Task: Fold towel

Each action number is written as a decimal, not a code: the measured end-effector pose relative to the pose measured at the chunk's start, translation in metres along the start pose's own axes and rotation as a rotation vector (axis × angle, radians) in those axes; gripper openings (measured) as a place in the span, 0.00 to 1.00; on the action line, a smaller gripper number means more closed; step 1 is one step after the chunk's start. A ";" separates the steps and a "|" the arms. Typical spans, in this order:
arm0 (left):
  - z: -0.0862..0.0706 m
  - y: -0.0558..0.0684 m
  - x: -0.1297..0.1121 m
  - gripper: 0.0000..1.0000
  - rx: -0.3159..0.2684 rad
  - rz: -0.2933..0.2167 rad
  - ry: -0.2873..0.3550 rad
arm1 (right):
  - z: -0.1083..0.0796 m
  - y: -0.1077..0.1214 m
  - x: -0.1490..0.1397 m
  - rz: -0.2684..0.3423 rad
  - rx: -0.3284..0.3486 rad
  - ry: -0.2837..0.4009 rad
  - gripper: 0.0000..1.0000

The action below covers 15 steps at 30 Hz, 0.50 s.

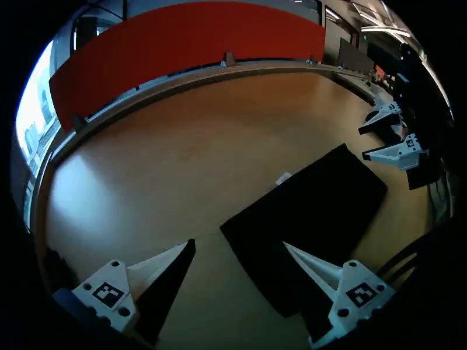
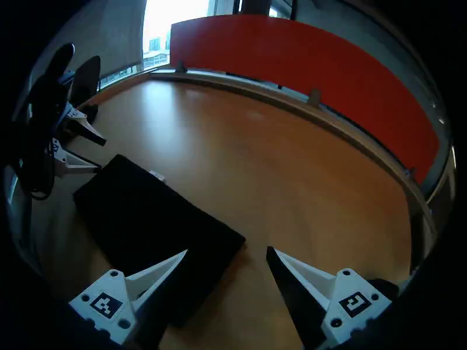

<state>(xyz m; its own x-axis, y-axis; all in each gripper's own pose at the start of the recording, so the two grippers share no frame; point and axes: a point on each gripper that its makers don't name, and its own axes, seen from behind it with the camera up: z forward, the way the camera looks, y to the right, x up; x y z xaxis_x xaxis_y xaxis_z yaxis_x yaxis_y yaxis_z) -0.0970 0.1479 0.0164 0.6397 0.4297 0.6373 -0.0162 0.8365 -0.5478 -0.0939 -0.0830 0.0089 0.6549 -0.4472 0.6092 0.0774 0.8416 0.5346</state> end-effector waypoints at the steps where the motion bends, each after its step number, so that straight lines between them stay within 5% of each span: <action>1: 0.000 0.000 0.000 1.00 0.000 -0.001 0.000 | -0.001 -0.001 0.000 0.001 0.002 0.001 0.95; 15: -0.017 0.005 -0.011 1.00 0.009 -0.046 0.011 | -0.019 -0.014 -0.010 0.026 0.016 0.011 0.95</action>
<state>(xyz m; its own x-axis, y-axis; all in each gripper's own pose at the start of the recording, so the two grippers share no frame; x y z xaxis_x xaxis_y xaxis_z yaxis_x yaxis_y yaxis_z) -0.0912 0.1419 -0.0028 0.6480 0.3867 0.6561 0.0070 0.8585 -0.5128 -0.0873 -0.0841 -0.0161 0.6649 -0.4218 0.6164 0.0484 0.8479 0.5280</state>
